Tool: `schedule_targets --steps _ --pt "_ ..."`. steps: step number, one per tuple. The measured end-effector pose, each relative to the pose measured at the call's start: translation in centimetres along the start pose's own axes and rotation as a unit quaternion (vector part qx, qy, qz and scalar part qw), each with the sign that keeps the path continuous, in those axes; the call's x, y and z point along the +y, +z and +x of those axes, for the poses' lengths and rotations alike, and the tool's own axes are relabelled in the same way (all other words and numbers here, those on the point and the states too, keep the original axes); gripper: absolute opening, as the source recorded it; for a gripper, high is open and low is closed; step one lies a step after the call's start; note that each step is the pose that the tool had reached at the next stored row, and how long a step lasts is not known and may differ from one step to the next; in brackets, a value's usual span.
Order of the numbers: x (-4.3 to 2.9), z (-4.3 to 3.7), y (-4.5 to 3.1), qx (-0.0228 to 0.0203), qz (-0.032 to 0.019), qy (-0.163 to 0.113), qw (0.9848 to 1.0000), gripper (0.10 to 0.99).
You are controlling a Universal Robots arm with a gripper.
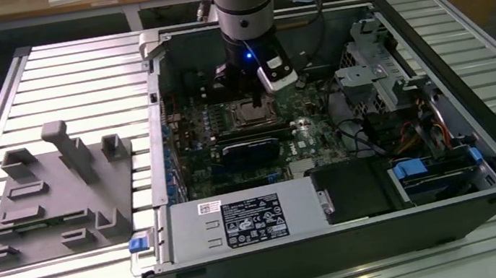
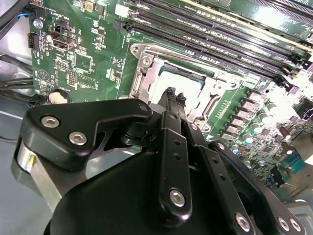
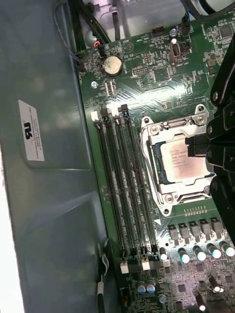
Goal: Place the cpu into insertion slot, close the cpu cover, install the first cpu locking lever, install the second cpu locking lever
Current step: 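Install the second cpu locking lever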
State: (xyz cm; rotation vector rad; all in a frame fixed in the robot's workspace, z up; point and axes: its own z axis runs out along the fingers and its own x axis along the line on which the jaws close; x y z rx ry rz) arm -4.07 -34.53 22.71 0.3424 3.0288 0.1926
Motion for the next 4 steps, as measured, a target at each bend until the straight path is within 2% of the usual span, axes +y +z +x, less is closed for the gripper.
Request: schedule_targets --steps 4 --pt "0.0 -0.01 0.0 0.0 0.0002 0.0 1.0 0.106"
